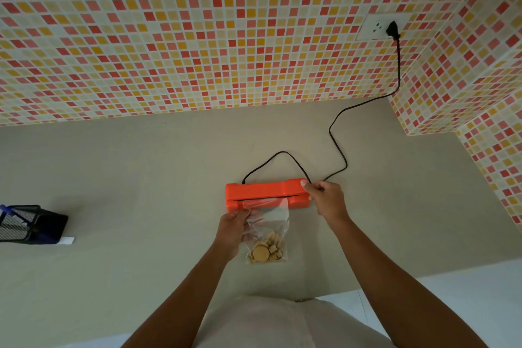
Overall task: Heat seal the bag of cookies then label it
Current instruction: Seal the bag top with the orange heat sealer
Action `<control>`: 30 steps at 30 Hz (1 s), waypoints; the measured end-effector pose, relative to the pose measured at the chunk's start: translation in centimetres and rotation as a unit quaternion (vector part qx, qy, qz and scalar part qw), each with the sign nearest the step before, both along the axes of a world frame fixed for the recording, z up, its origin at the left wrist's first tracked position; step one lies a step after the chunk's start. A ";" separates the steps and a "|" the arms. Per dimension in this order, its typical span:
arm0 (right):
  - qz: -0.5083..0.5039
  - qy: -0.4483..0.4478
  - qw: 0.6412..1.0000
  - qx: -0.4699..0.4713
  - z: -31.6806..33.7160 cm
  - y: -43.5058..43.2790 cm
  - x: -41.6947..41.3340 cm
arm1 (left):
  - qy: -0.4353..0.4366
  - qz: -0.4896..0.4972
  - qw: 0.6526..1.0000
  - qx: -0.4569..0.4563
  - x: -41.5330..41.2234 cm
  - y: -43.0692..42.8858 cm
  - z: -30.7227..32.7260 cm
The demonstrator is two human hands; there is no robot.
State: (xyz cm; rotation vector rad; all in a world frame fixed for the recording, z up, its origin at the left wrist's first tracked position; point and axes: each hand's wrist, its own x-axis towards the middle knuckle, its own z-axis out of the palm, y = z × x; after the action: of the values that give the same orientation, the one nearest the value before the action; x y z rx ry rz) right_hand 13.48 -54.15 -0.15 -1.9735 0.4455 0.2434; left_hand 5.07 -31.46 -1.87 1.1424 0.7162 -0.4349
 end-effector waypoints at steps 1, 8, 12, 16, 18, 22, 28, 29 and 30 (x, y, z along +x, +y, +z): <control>-0.006 0.006 1.000 0.011 -0.1 0.0 0.0 | 0.000 -0.001 1.000 0.002 0.0 0.0 0.0; -0.022 0.021 0.998 0.049 -0.1 -0.1 -0.1 | 0.002 0.007 1.000 0.001 -0.2 0.0 0.2; -0.024 0.017 0.998 0.057 -0.2 0.0 -0.1 | 0.002 0.002 1.000 0.002 -0.1 0.0 0.1; -0.022 0.014 0.998 0.054 -0.5 -0.1 -0.1 | 0.003 0.003 1.000 0.002 -0.1 -0.1 0.3; -0.022 0.012 0.998 0.049 -0.7 -0.2 -0.1 | 0.003 0.001 1.000 0.002 -0.1 0.0 0.3; -0.018 0.004 0.999 0.047 -0.7 -0.3 0.0 | 0.005 0.003 1.000 0.003 0.0 0.0 0.4; -0.005 0.002 1.000 0.027 -0.6 -0.2 0.2 | 0.002 0.003 1.000 0.007 0.0 0.0 0.5; -0.007 -0.002 1.000 0.025 -0.5 -0.4 0.1 | 0.000 0.000 1.000 0.006 0.0 -0.2 0.5; -0.008 -0.005 1.000 0.022 -0.3 -0.6 0.0 | -0.002 -0.003 1.000 0.005 0.0 -0.3 0.5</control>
State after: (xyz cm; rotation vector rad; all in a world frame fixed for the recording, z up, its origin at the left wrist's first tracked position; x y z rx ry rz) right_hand 13.50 -54.78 -0.50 -1.9265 0.4454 0.2310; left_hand 5.03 -31.80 -1.36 1.1556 0.7124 -0.4337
